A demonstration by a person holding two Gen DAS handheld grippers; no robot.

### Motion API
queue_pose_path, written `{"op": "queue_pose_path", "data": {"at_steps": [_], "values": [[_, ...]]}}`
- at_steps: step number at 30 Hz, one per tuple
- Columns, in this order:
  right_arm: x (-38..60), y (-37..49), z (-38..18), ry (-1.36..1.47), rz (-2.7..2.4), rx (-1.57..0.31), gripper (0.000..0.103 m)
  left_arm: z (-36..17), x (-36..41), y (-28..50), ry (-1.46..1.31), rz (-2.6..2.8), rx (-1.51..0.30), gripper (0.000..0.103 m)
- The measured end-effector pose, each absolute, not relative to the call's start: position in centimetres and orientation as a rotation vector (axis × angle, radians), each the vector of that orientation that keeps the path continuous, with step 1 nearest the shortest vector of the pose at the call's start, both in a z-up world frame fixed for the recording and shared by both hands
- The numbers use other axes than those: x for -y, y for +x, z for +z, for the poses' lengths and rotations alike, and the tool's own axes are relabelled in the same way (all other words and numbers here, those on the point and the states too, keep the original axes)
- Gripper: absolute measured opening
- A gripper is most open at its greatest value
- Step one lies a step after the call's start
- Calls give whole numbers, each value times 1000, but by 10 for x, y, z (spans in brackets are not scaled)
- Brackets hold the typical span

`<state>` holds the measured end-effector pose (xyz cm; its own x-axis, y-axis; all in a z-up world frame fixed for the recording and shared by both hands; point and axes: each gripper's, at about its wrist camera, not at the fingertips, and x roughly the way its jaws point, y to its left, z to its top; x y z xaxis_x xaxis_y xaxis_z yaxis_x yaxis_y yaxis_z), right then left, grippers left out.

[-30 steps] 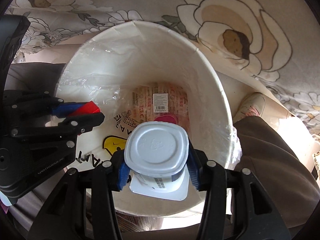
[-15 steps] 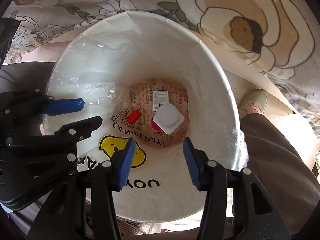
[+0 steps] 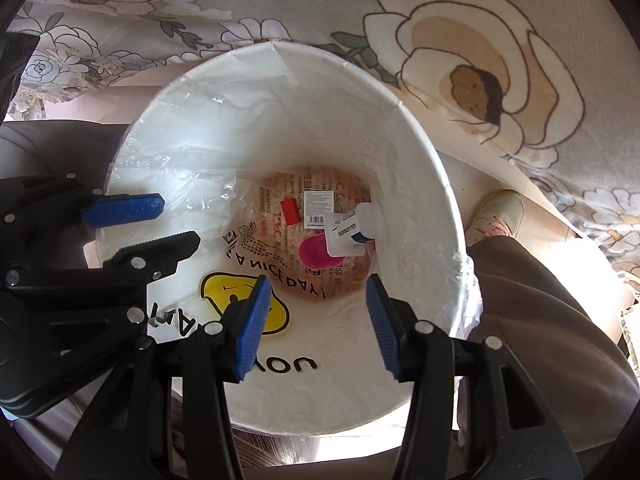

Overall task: Collect trash
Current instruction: 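Open both tools to drop the red block and yogurt cup into the bin, then move both tools back over the bed toward the black roller and milk carton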

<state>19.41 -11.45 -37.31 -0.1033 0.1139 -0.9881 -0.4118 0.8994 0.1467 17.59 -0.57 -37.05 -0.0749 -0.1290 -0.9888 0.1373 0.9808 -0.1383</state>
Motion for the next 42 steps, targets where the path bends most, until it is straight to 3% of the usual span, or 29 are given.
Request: {"op": "queue_pose_path", "data": {"at_steps": [9,17,28,42], "values": [[118,188,-335,-256,469,-1564,51,-337,5,168,41,-212,-1562,39],[134,176,-274,-251,502,-1492,51,-259,-11,157,10,-241,-1437,39],[146,177,-151,-342,538,-1320,51,-117,-38,170,8,-228,-1211,62],[144,259,22,-286,606,-1112,59,13,-86,273,-33,-134,-1042,74]]}}
